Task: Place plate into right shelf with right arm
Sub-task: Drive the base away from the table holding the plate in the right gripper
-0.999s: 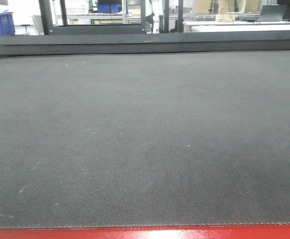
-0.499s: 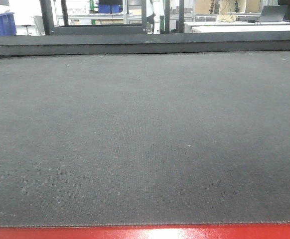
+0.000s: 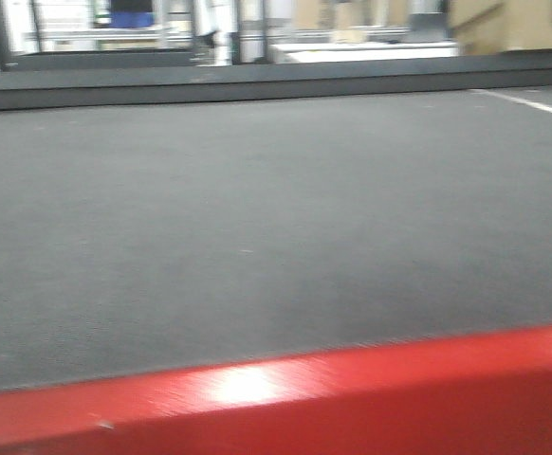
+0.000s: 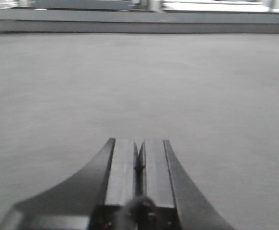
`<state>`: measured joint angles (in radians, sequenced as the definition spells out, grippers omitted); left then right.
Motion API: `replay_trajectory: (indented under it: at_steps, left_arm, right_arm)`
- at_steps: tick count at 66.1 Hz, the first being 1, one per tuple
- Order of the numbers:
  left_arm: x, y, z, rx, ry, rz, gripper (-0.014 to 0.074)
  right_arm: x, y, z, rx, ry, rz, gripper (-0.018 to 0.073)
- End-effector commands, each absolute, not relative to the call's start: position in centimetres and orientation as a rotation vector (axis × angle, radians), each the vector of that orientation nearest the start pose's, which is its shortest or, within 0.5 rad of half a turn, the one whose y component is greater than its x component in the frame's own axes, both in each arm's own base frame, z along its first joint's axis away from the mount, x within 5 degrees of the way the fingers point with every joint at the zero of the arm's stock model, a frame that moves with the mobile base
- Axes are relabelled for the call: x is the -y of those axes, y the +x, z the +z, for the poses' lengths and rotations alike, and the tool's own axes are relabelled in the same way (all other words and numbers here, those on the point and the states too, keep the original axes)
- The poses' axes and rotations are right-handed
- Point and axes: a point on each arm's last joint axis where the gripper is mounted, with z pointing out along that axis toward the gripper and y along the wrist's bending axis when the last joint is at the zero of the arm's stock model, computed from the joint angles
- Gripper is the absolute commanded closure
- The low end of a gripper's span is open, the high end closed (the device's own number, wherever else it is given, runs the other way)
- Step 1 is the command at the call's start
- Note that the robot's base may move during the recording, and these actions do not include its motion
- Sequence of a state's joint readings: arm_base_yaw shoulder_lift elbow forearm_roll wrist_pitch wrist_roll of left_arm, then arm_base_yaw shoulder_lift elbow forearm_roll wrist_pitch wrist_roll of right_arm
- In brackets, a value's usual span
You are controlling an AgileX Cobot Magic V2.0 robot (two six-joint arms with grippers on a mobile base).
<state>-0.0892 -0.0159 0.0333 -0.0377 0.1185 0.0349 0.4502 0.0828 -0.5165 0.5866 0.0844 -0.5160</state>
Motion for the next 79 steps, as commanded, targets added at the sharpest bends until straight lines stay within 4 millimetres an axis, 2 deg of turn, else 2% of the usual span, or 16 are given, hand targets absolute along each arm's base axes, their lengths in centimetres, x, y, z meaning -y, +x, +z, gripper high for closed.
replay_trajectory:
  at_steps: [1, 79]
  left_arm:
    - [0.52, 5.63, 19.74, -1.536, 0.062, -0.081, 0.0643]
    - [0.52, 5.63, 19.74, -1.536, 0.062, -0.081, 0.0643]
  right_arm:
    - [-0.24, 0.5, 38.14, -1.029, -0.195, 0.471, 0.0503]
    - [-0.19, 0.49, 38.2, -1.023, -0.19, 0.469, 0.0503]
